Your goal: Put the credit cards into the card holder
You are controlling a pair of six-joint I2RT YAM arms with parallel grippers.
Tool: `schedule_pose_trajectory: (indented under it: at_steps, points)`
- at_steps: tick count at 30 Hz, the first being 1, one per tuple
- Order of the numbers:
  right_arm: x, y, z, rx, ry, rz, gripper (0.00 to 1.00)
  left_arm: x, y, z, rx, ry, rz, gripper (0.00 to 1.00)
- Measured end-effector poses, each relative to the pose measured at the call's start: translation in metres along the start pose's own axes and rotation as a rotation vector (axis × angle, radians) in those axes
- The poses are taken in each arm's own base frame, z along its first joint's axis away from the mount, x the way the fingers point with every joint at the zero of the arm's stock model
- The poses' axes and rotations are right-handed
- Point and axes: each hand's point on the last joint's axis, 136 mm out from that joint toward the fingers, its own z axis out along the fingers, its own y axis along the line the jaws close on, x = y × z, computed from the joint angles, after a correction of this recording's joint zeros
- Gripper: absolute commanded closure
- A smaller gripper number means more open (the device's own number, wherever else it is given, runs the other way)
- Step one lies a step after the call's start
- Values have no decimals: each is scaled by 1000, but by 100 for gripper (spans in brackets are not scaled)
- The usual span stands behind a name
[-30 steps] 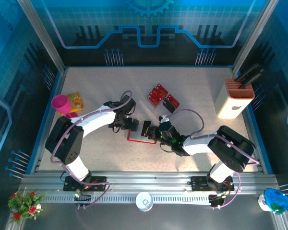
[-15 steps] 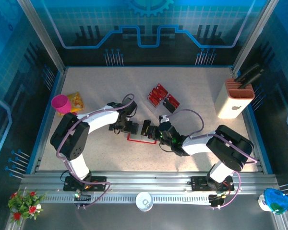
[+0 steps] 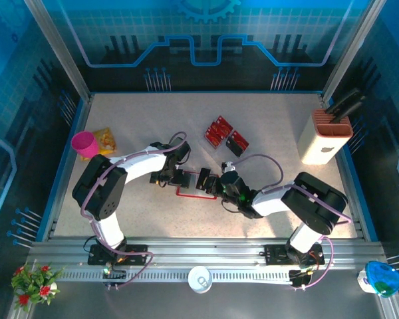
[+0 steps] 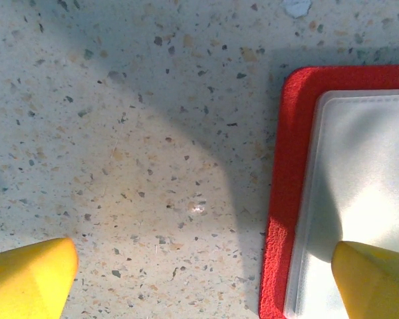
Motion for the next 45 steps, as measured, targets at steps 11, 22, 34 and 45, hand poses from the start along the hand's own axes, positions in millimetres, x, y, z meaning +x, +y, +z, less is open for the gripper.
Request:
schedule_pose_trajectory:
  at_steps: [11, 22, 34, 45]
  points:
    - [0, 2, 5, -28, -12, 24, 100, 0, 1, 0, -8, 0, 0, 1]
    - [2, 1, 8, -42, -11, 44, 100, 1, 3, 0, -16, 2, 0, 1]
    - [4, 4, 11, -72, -9, 68, 100, 2, 6, 0, -29, -1, 0, 1]
    - [9, 2, 9, -79, 9, 75, 100, -7, 3, -18, -9, -39, -6, 1]
